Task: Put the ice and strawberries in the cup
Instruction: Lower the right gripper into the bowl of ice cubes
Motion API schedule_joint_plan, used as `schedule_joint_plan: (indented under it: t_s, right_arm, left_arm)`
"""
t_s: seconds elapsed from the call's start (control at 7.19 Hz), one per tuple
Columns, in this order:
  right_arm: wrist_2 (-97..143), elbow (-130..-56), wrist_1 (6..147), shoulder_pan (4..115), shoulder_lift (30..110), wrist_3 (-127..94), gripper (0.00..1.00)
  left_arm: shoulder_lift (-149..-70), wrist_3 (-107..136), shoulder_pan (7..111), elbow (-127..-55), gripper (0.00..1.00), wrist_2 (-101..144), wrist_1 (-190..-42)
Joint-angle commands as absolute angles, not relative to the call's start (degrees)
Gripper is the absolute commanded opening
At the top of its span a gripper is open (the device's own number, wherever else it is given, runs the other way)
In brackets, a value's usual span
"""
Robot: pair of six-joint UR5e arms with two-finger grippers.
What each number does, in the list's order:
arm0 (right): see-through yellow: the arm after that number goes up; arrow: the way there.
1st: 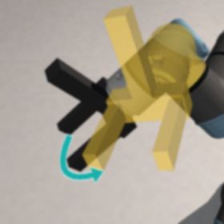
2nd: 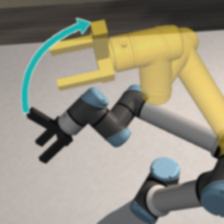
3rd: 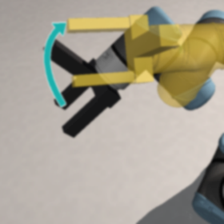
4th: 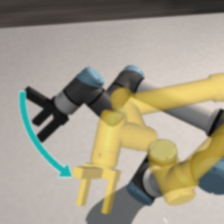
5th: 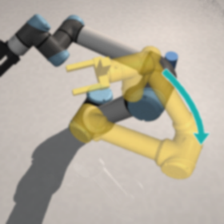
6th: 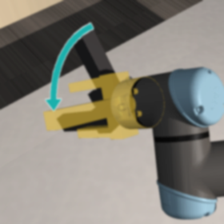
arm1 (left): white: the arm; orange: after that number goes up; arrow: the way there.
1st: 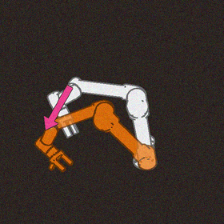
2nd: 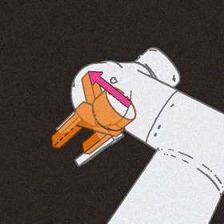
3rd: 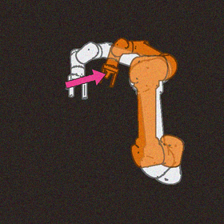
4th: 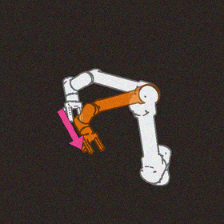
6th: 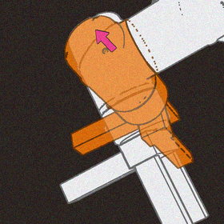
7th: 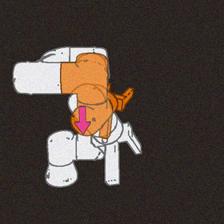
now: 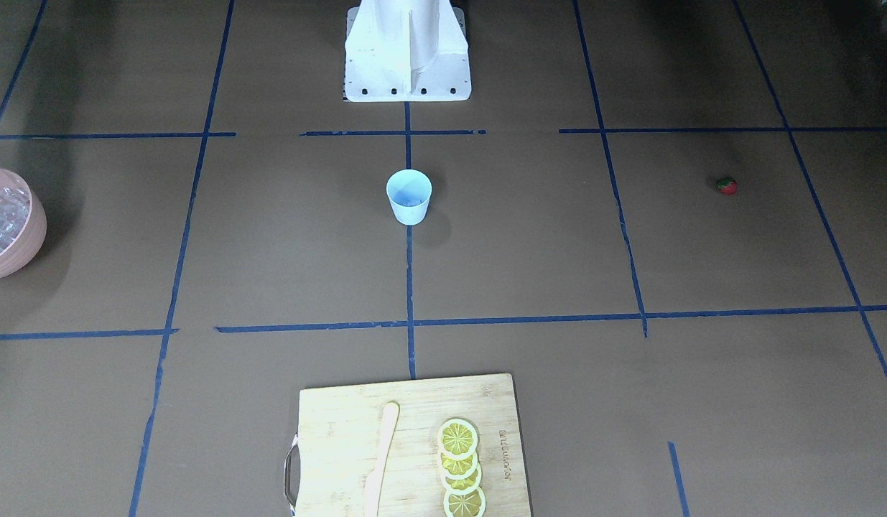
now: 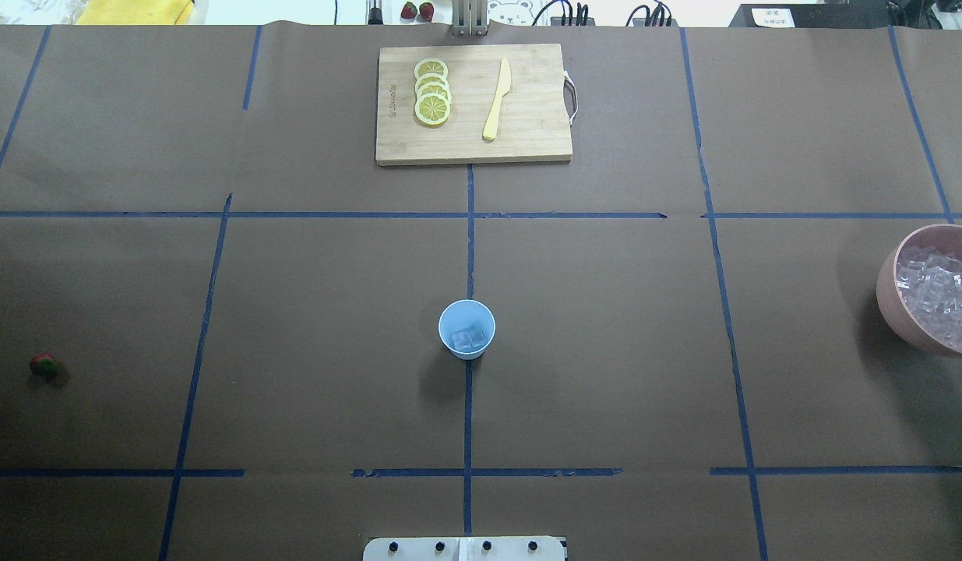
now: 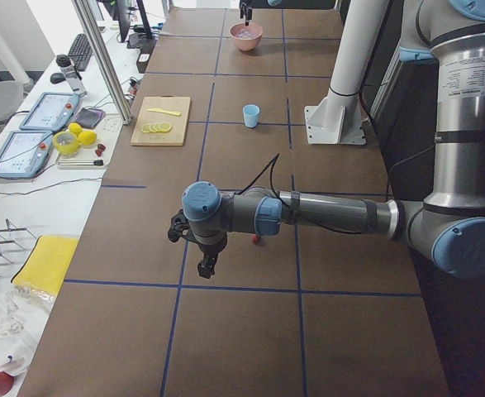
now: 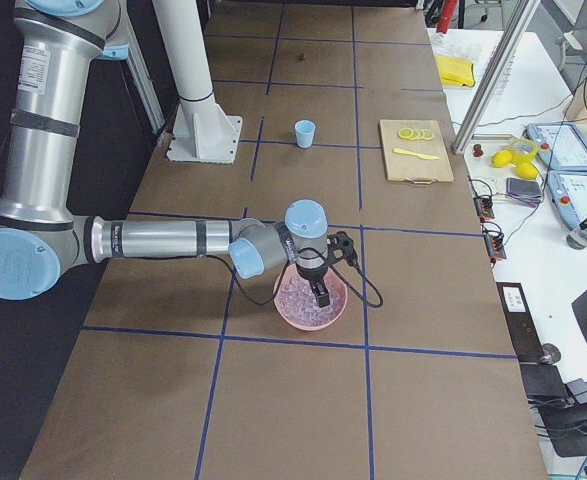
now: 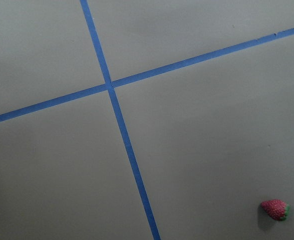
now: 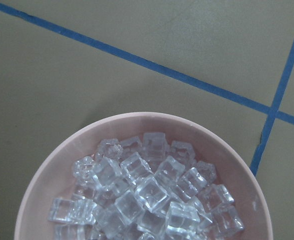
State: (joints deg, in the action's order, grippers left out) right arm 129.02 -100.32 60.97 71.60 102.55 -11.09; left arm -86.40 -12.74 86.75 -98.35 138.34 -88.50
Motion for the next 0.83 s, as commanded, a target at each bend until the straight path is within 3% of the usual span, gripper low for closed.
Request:
schedule_joint_plan:
  t_s: [0.0,0.42,0.7]
  right_arm:
    - [126.4,-95.2,49.9,67.9,103.7,-17.7,0.93]
    - [124.5,-94.0,48.8,67.5,103.4,-17.5,0.82]
    - [124.5,-94.0,48.8,67.6,103.1,-17.2,0.64]
  left_arm:
    - [-86.4,-12.7,86.7,-98.3,1.00,138.3,-88.5]
    - [-86.4,-12.7,86.7,-98.4,1.00,138.3,-88.5]
    - [-86.4,-12.7,86.7,-98.4,1.00,138.3,-88.5]
